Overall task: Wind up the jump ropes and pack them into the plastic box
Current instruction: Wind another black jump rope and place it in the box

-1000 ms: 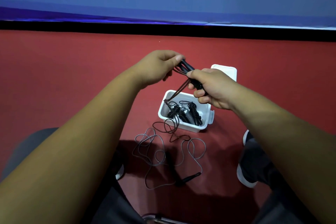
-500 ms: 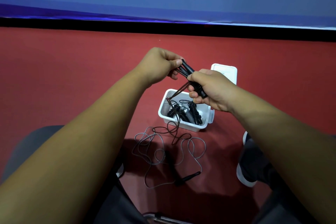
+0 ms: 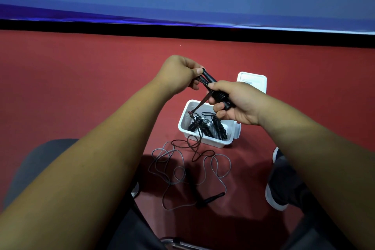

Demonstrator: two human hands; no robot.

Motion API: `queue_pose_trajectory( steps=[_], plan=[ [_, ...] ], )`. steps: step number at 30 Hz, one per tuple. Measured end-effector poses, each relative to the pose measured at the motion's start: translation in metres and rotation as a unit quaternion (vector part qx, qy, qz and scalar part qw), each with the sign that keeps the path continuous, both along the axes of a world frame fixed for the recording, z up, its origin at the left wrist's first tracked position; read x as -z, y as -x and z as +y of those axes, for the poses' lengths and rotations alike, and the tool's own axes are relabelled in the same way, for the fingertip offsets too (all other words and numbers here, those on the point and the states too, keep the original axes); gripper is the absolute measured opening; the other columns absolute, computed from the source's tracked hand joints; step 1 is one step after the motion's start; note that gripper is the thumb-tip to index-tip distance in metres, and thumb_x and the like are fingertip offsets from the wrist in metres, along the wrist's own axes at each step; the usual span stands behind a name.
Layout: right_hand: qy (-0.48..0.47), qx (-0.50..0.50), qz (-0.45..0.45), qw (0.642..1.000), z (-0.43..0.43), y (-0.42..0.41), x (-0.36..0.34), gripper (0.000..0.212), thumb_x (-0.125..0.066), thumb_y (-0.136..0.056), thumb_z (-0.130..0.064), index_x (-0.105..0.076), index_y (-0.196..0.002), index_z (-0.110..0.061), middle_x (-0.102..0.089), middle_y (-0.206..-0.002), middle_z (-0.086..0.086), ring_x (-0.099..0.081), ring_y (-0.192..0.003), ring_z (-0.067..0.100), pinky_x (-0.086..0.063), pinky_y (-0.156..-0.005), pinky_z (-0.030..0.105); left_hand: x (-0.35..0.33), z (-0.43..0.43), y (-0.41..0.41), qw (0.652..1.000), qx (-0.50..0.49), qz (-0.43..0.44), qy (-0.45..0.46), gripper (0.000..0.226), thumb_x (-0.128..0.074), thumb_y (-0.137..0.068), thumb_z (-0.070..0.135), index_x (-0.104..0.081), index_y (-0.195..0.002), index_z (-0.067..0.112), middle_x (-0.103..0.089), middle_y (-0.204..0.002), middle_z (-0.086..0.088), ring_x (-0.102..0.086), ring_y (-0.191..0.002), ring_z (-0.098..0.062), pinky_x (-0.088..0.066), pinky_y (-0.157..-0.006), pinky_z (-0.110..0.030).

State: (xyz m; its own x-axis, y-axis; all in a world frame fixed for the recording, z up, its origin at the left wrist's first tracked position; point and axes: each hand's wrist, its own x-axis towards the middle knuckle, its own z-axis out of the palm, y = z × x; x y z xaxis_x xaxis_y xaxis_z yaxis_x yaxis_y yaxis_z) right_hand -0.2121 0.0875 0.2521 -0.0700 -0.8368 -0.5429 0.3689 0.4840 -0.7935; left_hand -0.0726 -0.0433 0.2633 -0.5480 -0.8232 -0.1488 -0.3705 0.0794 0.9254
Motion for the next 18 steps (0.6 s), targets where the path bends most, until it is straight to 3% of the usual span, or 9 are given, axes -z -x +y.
queue_pose_trajectory(
  steps=[4, 8, 11, 18],
  plan=[
    [-0.003, -0.027, 0.035, 0.999, -0.0001, 0.0002, -0.0017, 0.02, -0.058, -0.106, -0.027, -0.059, -0.112, -0.008, -0.054, -0.073, 0.004, -0.04, -0.053, 0.011, -0.034, -0.048, 0.025, -0.0001, -0.001, -0.0011, 1.0, 0.006, 0.003, -0.015, 0.016, -0.062, -0.102, 0.002, -0.072, -0.108, -0.009, -0.066, -0.086, -0.022, -0.061, -0.057, -0.015, -0.059, -0.06, -0.027],
    [-0.021, -0.059, 0.064, 0.996, 0.0009, 0.0038, -0.0048, 0.023, -0.059, -0.105, -0.035, -0.068, -0.11, -0.014, -0.059, -0.073, -0.001, -0.054, -0.058, 0.013, -0.051, -0.059, 0.029, -0.0002, -0.0015, -0.0028, 1.0, 0.015, -0.003, -0.026, 0.016, -0.062, -0.102, 0.002, -0.072, -0.109, -0.008, -0.068, -0.087, -0.022, -0.063, -0.062, -0.018, -0.062, -0.066, -0.03],
    [-0.041, -0.051, 0.037, 0.997, 0.0006, 0.0041, -0.0065, 0.021, -0.062, -0.103, -0.036, -0.063, -0.111, -0.016, -0.06, -0.073, -0.001, -0.058, -0.06, 0.014, -0.056, -0.06, 0.031, 0.0, -0.0023, -0.0032, 0.999, 0.012, -0.001, -0.032, 0.017, -0.061, -0.102, 0.003, -0.072, -0.109, -0.009, -0.068, -0.085, -0.021, -0.064, -0.062, -0.019, -0.062, -0.066, -0.03],
    [-0.078, -0.047, -0.021, 0.996, 0.0015, 0.0078, -0.0021, 0.019, -0.061, -0.103, -0.034, -0.052, -0.108, -0.018, -0.062, -0.077, 0.001, -0.042, -0.053, 0.006, -0.033, -0.042, 0.018, 0.0055, -0.0011, -0.0008, 0.999, 0.024, -0.005, -0.044, 0.017, -0.061, -0.103, 0.003, -0.071, -0.107, -0.01, -0.066, -0.078, -0.016, -0.064, -0.061, -0.018, -0.061, -0.065, -0.029]
  ],
)
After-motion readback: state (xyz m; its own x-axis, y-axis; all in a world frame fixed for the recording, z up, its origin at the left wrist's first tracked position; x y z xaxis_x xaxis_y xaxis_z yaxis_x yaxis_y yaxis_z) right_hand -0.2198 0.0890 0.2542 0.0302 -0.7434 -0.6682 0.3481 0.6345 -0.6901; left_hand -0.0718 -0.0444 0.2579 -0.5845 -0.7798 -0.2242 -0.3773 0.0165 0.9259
